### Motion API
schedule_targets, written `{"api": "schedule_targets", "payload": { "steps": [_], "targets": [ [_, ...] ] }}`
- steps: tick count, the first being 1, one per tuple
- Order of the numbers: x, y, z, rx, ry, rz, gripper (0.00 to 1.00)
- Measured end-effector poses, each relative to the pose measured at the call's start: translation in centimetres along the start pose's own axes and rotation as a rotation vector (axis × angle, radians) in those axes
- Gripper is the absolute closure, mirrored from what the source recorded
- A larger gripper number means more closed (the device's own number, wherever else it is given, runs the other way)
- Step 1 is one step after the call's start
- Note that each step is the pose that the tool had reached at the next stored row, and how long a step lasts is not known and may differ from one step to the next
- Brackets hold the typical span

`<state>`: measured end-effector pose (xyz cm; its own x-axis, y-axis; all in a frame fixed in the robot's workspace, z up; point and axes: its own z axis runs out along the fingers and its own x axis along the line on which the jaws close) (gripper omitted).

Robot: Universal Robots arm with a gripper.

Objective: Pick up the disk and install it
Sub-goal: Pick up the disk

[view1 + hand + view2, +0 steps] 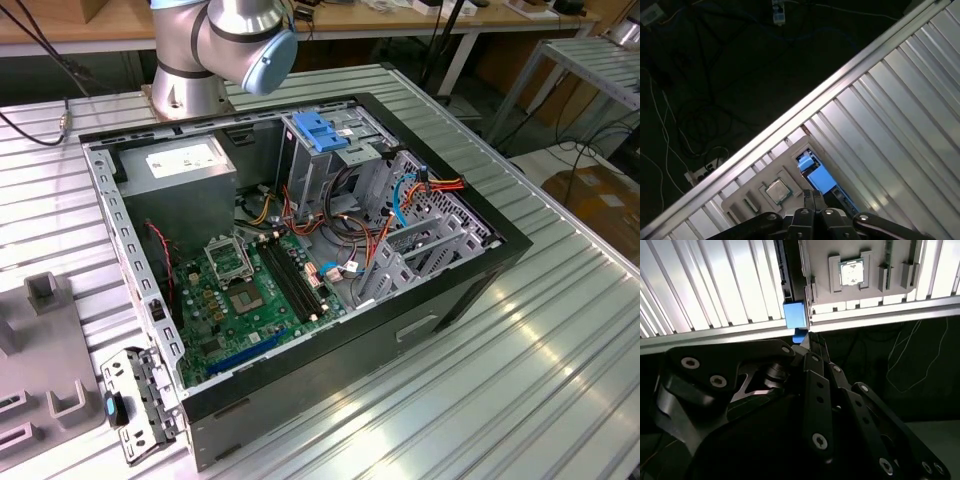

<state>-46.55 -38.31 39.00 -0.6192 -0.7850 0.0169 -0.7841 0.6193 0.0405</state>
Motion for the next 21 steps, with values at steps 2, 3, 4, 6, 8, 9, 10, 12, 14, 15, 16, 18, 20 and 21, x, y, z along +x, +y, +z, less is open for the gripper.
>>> {"api": "schedule_targets", "payload": {
  "steps": [2,3,4,6,8,9,10,12,14,15,16,18,20,21],
  "targets": [
    [0.00,0.00,0.00,0.0007,0.0016,-0.038,0.89],
    [0.00,0.00,0.01,0.0010,0.0023,-0.055,0.89],
    [0.00,0.00,0.02,0.0015,0.0033,-0.082,0.89],
    [0.00,-0.01,0.06,0.0023,0.0047,-0.120,0.89],
    [-0.01,-0.01,0.14,0.0033,0.0070,-0.177,0.89],
    [-0.02,-0.02,0.17,0.0037,0.0078,-0.198,0.89],
    [-0.03,-0.04,0.19,0.0039,0.0083,-0.211,0.89],
    [-0.07,-0.02,0.25,0.0042,0.0096,-0.239,0.89],
    [-0.38,0.08,0.38,0.0047,0.0103,-0.258,0.89],
    [-0.50,0.13,0.42,0.0047,0.0105,-0.262,0.89],
    [-0.66,0.22,0.48,0.0048,0.0109,-0.271,0.89],
    [-0.81,0.33,0.55,0.0052,0.0114,-0.287,0.89],
    [-0.91,0.39,0.62,0.0057,0.0123,-0.311,0.89],
    [-0.93,0.41,0.70,0.0062,0.0134,-0.342,0.89]
  ]
}}
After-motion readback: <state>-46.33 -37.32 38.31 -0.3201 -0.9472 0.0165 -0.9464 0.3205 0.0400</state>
